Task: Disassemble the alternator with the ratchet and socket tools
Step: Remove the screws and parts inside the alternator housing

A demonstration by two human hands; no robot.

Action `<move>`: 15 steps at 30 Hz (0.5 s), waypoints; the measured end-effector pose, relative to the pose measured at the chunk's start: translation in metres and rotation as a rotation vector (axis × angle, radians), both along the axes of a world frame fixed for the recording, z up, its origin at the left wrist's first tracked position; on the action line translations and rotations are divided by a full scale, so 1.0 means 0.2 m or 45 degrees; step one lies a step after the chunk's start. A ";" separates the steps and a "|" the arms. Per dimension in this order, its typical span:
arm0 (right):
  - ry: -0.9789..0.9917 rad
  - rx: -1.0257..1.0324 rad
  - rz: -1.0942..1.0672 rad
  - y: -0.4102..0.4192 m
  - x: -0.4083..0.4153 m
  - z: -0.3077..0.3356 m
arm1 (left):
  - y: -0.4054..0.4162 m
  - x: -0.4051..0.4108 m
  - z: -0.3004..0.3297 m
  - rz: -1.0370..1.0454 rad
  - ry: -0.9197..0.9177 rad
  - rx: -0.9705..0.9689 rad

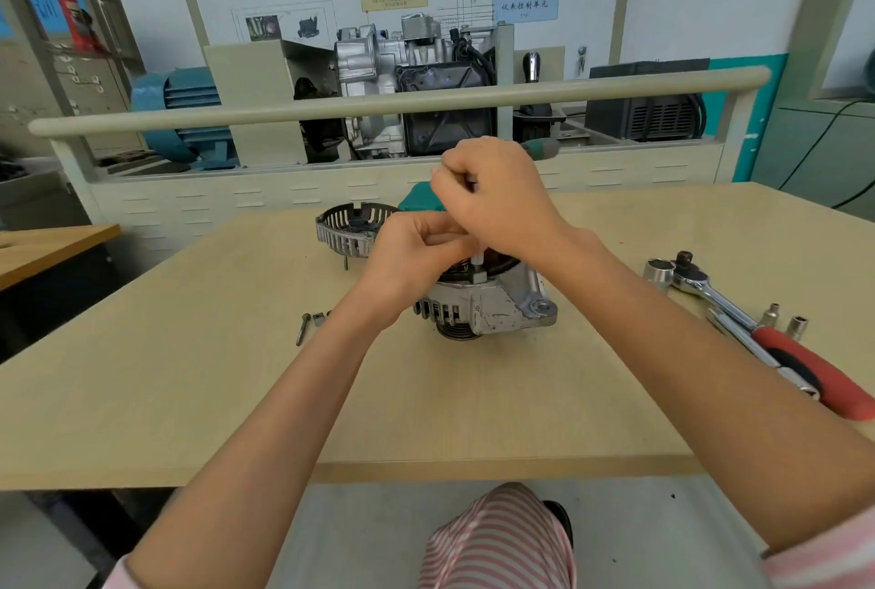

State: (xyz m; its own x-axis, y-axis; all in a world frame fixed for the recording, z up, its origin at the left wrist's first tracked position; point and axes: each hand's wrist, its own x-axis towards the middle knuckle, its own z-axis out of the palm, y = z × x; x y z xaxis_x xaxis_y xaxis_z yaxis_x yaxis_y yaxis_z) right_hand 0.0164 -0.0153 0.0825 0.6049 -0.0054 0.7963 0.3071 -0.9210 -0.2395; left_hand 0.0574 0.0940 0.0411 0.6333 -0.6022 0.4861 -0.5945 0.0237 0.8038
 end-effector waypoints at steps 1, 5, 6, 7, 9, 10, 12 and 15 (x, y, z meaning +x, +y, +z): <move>-0.008 -0.130 -0.179 0.01 0.00 -0.01 | 0.00 -0.01 0.00 0.036 -0.012 -0.016; 0.019 -0.400 -0.826 0.08 0.00 -0.03 | -0.03 0.00 -0.02 0.131 -0.030 0.013; 0.010 -0.407 -0.827 0.09 0.01 -0.03 | -0.03 0.00 -0.02 0.138 -0.029 0.021; -0.004 -0.409 -0.788 0.10 0.01 -0.03 | -0.02 0.00 -0.01 0.138 -0.023 0.030; -0.033 -0.359 -0.658 0.08 0.01 -0.03 | -0.01 0.00 -0.01 0.085 -0.007 0.039; -0.036 -0.289 -0.548 0.07 0.01 -0.02 | 0.00 0.00 0.00 0.037 -0.002 0.042; -0.043 -0.063 -0.232 0.04 0.00 -0.01 | 0.01 0.00 0.01 -0.045 -0.009 0.065; -0.042 0.143 0.075 0.00 -0.01 0.00 | 0.00 0.00 0.00 -0.042 -0.007 0.043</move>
